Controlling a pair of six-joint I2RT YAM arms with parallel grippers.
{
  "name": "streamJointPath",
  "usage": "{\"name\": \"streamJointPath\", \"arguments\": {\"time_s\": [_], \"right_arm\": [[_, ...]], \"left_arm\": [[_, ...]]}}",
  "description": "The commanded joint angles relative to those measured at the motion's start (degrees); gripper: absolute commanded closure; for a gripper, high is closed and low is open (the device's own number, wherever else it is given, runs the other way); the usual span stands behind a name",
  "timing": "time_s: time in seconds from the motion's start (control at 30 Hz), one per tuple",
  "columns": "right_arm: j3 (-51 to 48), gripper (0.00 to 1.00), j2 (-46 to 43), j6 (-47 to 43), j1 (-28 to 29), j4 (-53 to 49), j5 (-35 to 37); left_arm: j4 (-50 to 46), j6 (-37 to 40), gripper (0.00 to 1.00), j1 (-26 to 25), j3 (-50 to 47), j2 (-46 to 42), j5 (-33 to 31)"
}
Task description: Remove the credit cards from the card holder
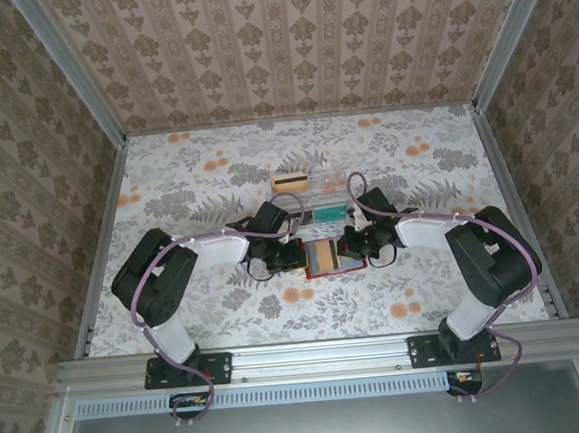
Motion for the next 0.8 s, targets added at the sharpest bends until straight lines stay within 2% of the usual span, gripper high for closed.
{"name": "streamJointPath", "arguments": {"time_s": [0.0, 0.2, 0.33, 0.47, 0.57, 0.77], "right_arm": [[-1.8, 1.0, -2.7, -2.4, -1.8, -4.0, 0.3], [-2.8, 1.0, -6.6, -4.2, -3.3, -6.0, -0.1], [-3.2, 0.99, -5.3, -3.5, -3.2, -3.2, -3.1], [-4.3, 0.83, -4.0, -1.8, -3.0, 0.7, -4.5], [-4.8, 0.76, -3.3, -1.1, -2.9, 2.8, -5.2], [-4.7, 0.75, -1.5, -0.1, -2.4, 5.0, -5.9]], "left_arm": [[-2.3, 1.3, 1.0, -0.2, -0.6, 0.9, 0.0], [-2.1, 1.3, 1.0, -0.3, -0.8, 0.6, 0.0], [-1.8, 1.2, 1.0, -0.3, -0.7, 1.0, 0.2], [-1.6, 1.2, 1.0, -0.3, -0.4, 1.3, 0.4], [-1.7, 1.2, 1.0, -0.4, -0.4, 1.2, 0.4], [-1.9, 1.2, 1.0, -0.6, -0.3, 1.2, 0.4]]}}
